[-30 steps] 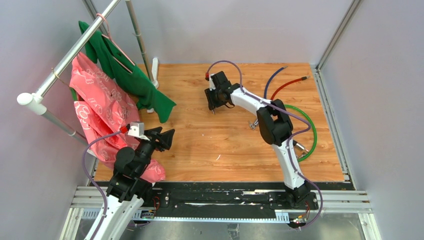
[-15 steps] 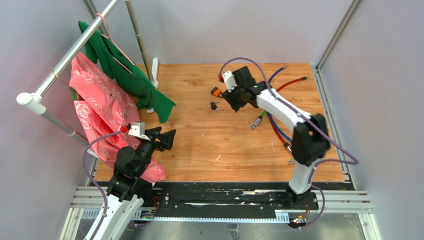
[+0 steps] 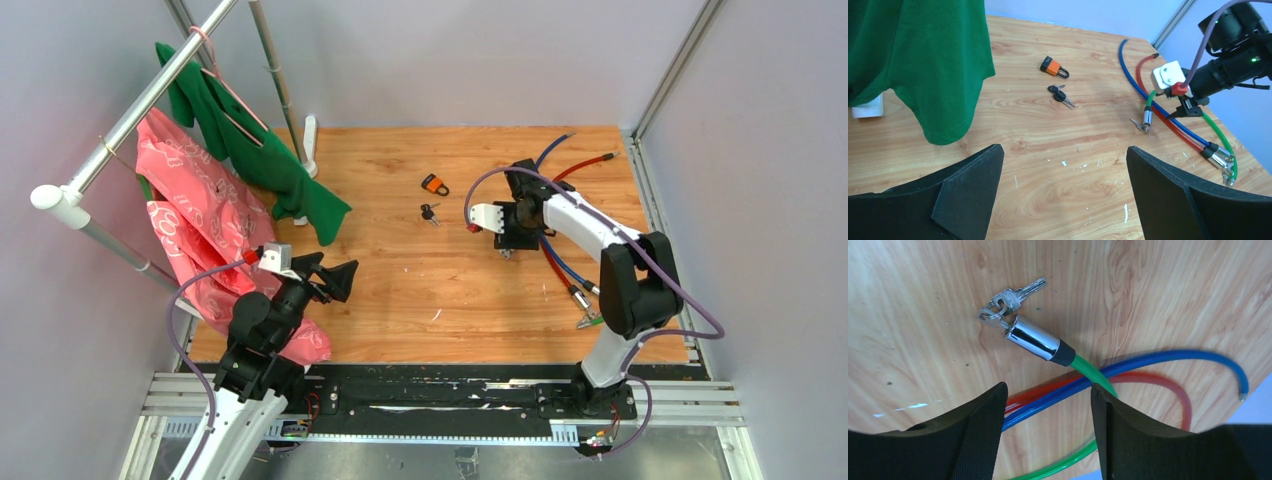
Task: Lock with the key
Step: Place the key at the center of the board, then pick up the lock from the center of the board.
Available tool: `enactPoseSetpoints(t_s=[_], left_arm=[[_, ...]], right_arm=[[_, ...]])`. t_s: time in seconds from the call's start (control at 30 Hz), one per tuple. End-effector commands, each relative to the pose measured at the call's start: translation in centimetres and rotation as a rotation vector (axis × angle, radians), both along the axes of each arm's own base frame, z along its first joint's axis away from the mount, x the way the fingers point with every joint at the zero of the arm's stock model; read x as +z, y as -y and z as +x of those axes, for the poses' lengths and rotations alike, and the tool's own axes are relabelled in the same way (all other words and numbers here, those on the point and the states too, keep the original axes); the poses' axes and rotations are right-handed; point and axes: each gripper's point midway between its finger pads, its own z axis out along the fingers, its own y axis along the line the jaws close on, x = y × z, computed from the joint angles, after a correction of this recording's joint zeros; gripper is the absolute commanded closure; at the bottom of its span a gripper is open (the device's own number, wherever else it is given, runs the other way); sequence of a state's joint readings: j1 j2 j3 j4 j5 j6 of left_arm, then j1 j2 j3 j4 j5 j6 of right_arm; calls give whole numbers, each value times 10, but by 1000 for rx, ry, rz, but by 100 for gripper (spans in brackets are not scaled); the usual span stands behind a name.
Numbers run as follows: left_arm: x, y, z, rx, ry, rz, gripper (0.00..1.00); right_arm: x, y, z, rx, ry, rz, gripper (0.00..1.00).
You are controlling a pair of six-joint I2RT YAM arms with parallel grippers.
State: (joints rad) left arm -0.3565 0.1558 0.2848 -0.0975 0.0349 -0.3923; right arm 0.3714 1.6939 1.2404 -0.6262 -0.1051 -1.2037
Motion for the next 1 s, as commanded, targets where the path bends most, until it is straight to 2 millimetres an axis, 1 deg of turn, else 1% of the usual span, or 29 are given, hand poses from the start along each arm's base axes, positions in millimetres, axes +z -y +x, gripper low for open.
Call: enactPoseSetpoints(t_s=[0.0,0.07,0.17,0.2,0.27,0.47,0.53,0.57,0.6,0.67,0.77,0.8,0.87,0.93,0.97], left_arm=[[6,0,1,-3,18,-10,0],[6,0,1,-2,20,-12,0],[5,2,0,-13,16,-14,0],[4,2,0,-16,16,-14,0],[4,2,1,-17,16,-14,0],[2,7,0,-41,11,-19,0],[2,7,0,-43,11,-21,0],[1,8,0,-44,9,-21,0],[2,7,0,-43,10,-20,0],[2,7,0,-44,11,-21,0],[2,8,0,-46,11,-21,0],[2,8,0,-46,12,-22,0],[2,8,-1,-48,12,-21,0],[3,8,-1,-49,15,-22,0],[4,8,-1,-49,17,-23,0]], right_arm=[[-14,14,2,136,-54,-114,35],[-24,20,1,144,-87,-136,34],[-36,27,10,139,-109,-170,35],[-41,25,15,136,-118,-167,35],[-47,23,20,134,-132,-165,37],[-61,18,17,159,-194,-152,45],[-64,17,13,163,-214,-151,54],[-65,18,12,163,-223,-151,63],[-65,18,11,161,-229,-153,75],[-62,17,11,158,-231,-151,86],[-51,15,12,162,-213,-150,99],[-48,14,13,163,-204,-153,100],[-36,15,19,152,-163,-165,100],[-18,20,29,108,-90,-182,100],[-12,20,33,95,-64,-182,100]])
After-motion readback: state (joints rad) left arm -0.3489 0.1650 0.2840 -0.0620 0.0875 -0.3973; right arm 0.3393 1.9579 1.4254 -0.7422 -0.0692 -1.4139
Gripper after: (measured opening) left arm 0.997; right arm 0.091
